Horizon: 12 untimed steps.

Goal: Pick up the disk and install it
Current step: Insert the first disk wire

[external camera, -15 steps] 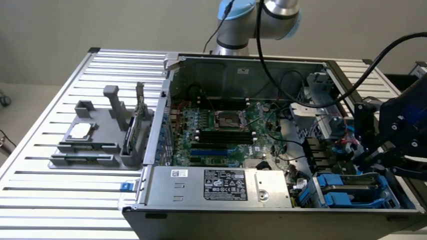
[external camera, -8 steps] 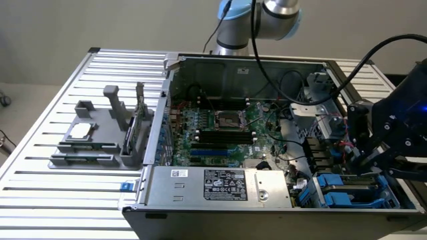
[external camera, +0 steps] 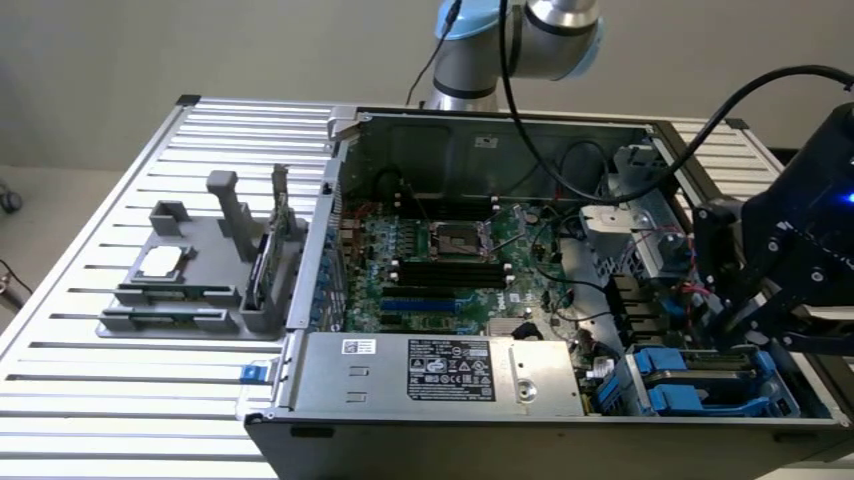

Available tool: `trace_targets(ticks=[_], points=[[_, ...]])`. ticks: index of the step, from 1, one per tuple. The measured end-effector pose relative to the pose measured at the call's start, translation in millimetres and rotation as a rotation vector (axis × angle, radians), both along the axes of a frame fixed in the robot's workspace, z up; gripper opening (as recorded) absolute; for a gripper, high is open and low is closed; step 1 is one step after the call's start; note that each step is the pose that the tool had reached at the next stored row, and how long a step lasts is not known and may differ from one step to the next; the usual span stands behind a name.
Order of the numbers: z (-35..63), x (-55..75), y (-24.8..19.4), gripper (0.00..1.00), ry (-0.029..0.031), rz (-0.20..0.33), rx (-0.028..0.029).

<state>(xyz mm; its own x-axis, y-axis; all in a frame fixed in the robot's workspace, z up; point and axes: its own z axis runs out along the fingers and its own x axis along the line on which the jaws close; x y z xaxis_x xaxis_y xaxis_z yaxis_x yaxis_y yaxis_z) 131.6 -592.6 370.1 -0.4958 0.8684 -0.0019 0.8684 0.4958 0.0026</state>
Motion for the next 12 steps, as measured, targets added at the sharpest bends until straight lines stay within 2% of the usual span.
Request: trace_targets(ticks=[3,6,9,11,12], points=[[0.0,0.0,0.4,0.16,0.0,-0.01,-0.0103],[0.1,0.0,1.9,0.16,0.0,-0.018,-0.0142],[0.0,0.0,7.8,0.16,0.0,-0.02,-0.0185],[0.0,0.0,11.8,0.16,0.0,-0.021,-0.0252],[0.0,0.3,12.4,0.16,-0.0001,-0.024,-0.0274]])
